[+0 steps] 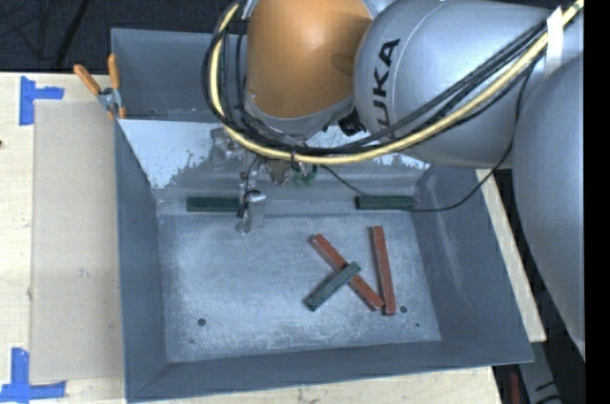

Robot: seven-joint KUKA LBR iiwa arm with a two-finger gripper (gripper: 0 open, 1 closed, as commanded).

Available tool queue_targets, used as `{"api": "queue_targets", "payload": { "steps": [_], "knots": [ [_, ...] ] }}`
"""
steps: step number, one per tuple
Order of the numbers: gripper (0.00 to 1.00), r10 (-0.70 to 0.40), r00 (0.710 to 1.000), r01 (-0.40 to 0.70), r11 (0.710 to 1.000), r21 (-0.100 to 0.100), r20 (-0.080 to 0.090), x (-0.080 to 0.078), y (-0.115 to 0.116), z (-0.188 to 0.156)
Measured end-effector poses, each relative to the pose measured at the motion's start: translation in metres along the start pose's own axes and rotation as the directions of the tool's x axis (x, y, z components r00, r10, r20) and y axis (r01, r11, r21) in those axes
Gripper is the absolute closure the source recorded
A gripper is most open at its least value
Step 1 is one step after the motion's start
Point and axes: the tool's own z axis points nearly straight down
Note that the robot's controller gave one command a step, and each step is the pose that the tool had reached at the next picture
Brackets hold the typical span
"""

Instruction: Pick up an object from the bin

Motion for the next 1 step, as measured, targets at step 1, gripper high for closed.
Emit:
{"api": "queue_targets", "payload": {
  "steps": [1],
  "knots": [
    [0.0,-0.227,0.974,0.227,0.974,-0.004,-0.016,-0.0074,0.0002,0.105]
  ]
}}
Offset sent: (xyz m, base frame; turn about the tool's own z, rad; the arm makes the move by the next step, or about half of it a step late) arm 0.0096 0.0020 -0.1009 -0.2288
